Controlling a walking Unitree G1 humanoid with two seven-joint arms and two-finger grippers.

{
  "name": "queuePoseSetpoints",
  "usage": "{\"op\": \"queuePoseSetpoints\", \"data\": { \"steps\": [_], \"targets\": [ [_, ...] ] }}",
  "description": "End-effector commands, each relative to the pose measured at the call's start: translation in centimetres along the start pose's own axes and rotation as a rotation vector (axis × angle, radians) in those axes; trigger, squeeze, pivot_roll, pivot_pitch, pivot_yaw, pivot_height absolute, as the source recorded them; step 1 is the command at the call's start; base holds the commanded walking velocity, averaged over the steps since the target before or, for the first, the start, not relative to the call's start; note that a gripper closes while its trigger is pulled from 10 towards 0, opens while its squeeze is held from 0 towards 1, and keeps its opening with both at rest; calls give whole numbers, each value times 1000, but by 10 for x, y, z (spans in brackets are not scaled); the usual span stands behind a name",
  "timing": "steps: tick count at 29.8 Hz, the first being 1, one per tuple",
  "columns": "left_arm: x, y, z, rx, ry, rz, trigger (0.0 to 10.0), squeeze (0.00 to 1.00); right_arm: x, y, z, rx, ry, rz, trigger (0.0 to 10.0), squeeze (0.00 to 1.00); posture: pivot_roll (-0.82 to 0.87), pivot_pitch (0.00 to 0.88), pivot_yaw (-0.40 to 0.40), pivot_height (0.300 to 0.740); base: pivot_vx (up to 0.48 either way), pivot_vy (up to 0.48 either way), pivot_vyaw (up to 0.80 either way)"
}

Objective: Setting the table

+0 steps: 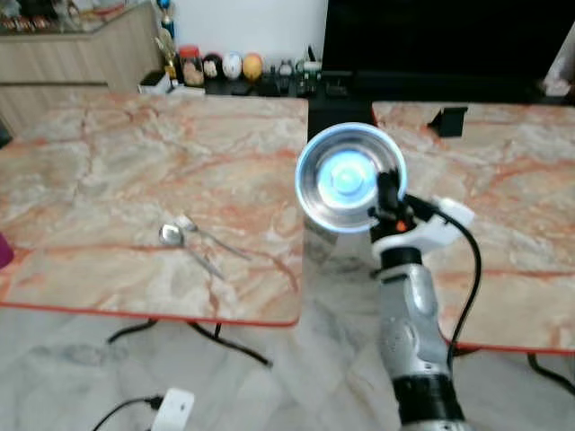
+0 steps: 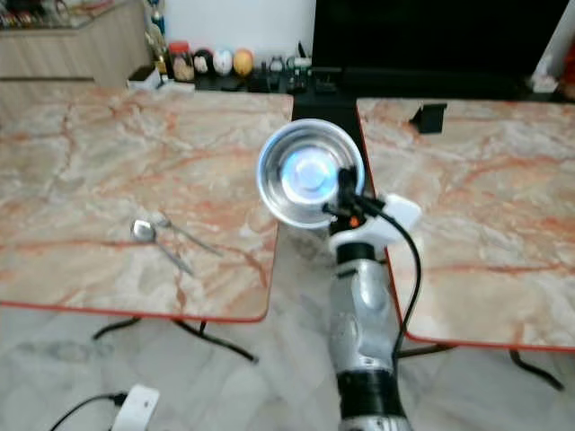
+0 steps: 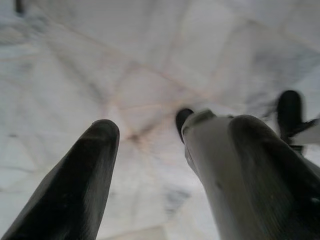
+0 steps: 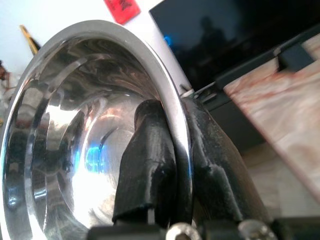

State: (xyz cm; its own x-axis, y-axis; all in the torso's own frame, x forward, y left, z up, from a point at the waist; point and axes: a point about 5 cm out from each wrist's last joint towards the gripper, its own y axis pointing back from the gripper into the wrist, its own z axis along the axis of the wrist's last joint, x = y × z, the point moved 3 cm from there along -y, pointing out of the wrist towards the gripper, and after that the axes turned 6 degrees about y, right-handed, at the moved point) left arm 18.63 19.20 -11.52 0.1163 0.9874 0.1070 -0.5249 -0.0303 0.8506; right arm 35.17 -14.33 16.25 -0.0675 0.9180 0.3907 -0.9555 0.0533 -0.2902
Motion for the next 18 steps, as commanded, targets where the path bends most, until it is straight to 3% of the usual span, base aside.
{"op": "queuePoseSetpoints", "data": {
  "steps": [1, 6, 18],
  "targets": [
    [5, 0, -1, 2, -25, 8, 10000, 0, 14, -5, 9, -38, 8, 37, 10000, 0, -21, 0, -13, 731, 0, -285, 0],
    [6, 0, 0, 1, -27, 8, 10000, 0, 13, -4, 10, -37, 17, 34, 10000, 0, -20, 0, -13, 731, 0, -283, 635],
    [7, 0, 2, -3, -11, 14, 10000, 0, 11, -2, 8, -21, 16, 18, 10000, 0, -14, 0, -16, 731, 0, -284, 0]
  ]
}}
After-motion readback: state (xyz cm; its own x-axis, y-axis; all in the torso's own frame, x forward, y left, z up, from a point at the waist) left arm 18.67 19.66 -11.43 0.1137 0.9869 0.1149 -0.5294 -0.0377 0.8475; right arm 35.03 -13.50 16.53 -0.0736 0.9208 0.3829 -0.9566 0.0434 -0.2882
